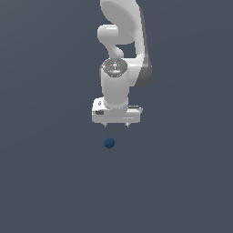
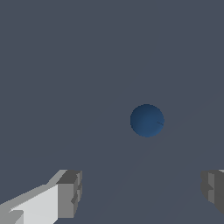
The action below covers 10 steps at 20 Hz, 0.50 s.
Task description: Pick up the object and move it to a goal position.
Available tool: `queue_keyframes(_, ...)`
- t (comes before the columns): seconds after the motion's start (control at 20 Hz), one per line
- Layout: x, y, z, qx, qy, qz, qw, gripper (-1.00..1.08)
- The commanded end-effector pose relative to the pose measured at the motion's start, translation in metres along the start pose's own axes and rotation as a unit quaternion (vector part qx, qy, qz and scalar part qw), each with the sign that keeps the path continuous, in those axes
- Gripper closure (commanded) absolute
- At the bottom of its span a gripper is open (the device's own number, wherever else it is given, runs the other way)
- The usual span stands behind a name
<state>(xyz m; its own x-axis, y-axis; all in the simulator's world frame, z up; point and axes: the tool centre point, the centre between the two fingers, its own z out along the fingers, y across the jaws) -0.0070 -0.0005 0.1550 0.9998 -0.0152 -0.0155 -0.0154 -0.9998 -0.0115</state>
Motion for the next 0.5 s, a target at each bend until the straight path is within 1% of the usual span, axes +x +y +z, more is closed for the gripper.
queue_keyframes(0.0, 0.000, 0.000, 0.000, 0.000, 0.000, 0.000, 1.0000, -0.92)
queue_keyframes(0.45, 0.007, -0.009, -0.013, -0.005, 0.012, -0.034, 0.9993, -0.92)
